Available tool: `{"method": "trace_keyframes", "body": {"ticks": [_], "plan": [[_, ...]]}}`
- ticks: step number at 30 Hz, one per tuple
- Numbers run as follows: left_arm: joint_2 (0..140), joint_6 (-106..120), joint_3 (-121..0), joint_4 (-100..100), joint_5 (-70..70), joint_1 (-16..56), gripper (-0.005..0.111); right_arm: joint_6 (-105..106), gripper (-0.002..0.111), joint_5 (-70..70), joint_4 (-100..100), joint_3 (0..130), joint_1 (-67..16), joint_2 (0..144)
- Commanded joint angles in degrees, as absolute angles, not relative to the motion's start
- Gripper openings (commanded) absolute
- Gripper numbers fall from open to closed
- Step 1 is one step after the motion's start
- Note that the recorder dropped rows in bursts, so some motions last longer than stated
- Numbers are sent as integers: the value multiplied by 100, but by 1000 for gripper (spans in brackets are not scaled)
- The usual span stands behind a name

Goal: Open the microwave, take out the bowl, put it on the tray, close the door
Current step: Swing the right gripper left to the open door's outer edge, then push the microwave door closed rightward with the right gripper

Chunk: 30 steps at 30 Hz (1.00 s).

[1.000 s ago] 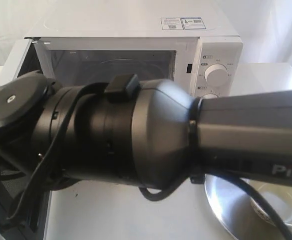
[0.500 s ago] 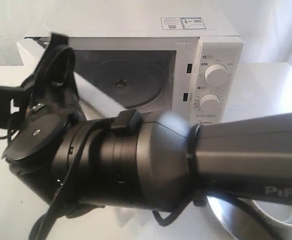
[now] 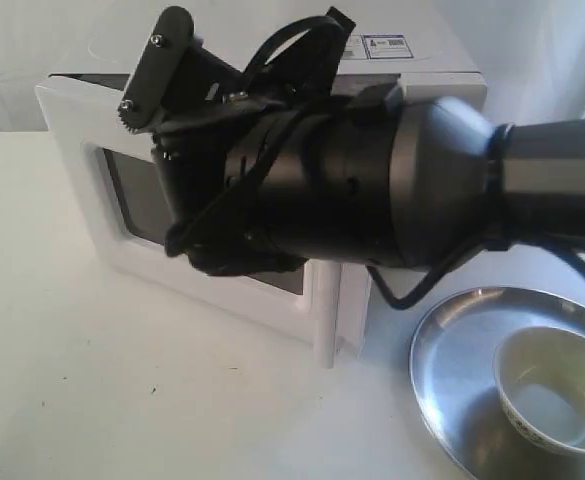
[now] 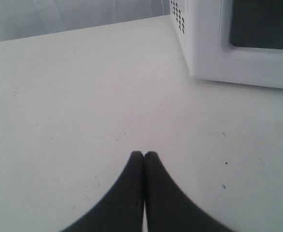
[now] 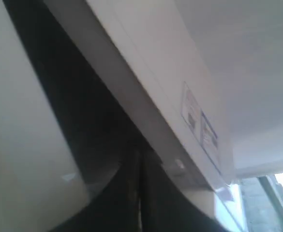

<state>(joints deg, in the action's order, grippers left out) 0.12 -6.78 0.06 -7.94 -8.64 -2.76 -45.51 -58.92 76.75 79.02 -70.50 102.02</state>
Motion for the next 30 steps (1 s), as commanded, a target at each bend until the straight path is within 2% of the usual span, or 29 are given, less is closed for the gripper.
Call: {"method": "trace_keyframes", "body": {"ticks": [1, 4, 7, 11, 14, 17, 22, 30], "plan": [[0, -715, 0, -773, -854, -271, 0, -3664, 0, -4748, 6154, 7856, -6905, 10420], [0, -715, 0, -773, -854, -271, 0, -3858, 0, -5049, 6993, 7856, -6787, 10797], [0, -715, 0, -773, -854, -271, 0, -4869, 0, -6175, 8230, 7856, -6515, 11220], [0, -715, 0, -773, -854, -271, 0, -5750, 0, -6996, 8962, 7856, -6544, 11245], [0, -715, 0, -773, -854, -271, 0, -5888, 0, -6996, 9319, 7856, -6562, 11218], [0, -715, 0, -773, -854, -271, 0, -5673, 0, -6859, 8514, 7856, -6590, 11085], [0, -715, 0, -773, -854, -271, 0, -5491, 0, -5340, 7905, 7566, -6612, 11087], [0, -715, 0, -773, -854, -271, 0, -5569, 0, -5224, 8034, 7561, -6255, 11414]]}}
